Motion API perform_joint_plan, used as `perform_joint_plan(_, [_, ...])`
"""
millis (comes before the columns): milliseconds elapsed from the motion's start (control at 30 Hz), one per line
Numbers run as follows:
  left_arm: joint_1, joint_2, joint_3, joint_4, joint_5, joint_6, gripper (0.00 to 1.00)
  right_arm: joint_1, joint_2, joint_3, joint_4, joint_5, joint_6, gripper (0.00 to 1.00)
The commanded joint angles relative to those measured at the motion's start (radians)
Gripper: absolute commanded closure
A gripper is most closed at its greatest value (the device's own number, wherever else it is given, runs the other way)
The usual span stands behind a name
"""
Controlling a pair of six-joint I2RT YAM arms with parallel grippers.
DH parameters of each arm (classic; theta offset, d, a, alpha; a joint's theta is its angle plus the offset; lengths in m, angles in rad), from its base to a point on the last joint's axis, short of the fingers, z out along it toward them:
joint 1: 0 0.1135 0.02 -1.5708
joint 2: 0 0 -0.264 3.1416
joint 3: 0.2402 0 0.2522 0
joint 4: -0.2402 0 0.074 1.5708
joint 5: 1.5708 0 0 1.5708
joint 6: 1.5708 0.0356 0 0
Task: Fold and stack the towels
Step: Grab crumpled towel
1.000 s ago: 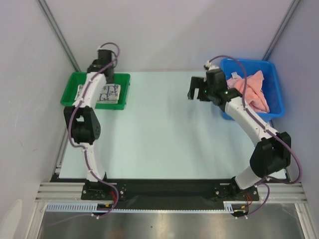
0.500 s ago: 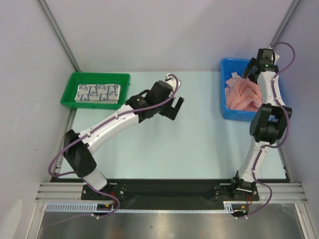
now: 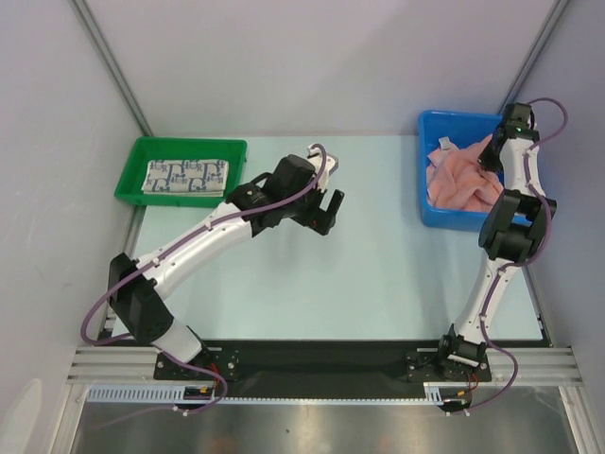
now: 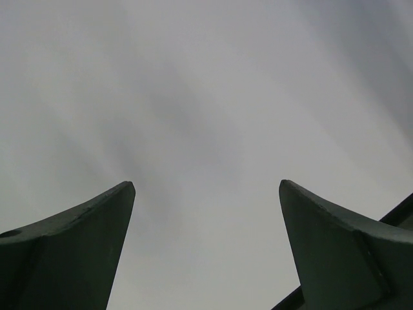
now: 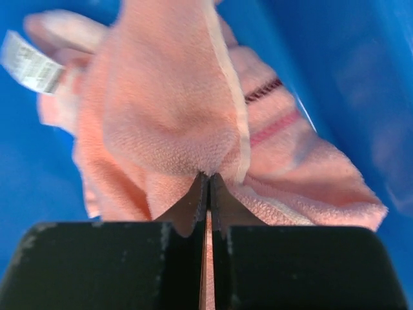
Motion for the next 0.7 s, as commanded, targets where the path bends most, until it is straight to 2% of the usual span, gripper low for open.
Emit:
perform_joint_plan(0, [0.008, -0.060, -0.005, 0.039, 0.034, -0.011, 0.00, 0.007, -0.078, 0.086, 0.048, -0.087, -0.034, 1.00])
perform_joint_plan(100, [0.021, -0.087, -0.014, 0.061, 0.036, -0.020, 0.00, 0.020, -0.177, 0.074, 0.080, -0.120, -0.046, 1.00])
perform_joint_plan(267, [0.042, -0.166, -0.075, 0.151, 0.027, -0.042, 0.00, 0.062, -0.335, 0.077, 0.083, -0.257, -0.036, 1.00])
perform_joint_plan(333, [0.085, -0.181, -0.065, 0.135, 0.068, -0.076, 0.00, 0.092, -0.442, 0.075, 0.098, -0.287, -0.031, 1.00])
perform_joint_plan(400, [0.126, -0.196, -0.060, 0.128, 0.067, -0.103, 0.00, 0.141, -0.524, 0.060, 0.130, -0.378, 0.015, 1.00])
perform_joint_plan(533, [0.211, -0.258, -0.090, 0.125, 0.081, -0.152, 0.00, 0.292, -0.693, 0.032, 0.175, -0.429, 0.046, 1.00])
perform_joint_plan(567, [0.226, -0.291, -0.097, 0.109, 0.074, -0.162, 0.00, 0.371, -0.751, -0.009, 0.184, -0.440, 0.053, 1.00])
perform_joint_plan(667, [0.278, -0.384, -0.161, 0.108, 0.073, -0.178, 0.00, 0.482, -0.887, -0.132, 0.186, -0.405, 0.079, 1.00])
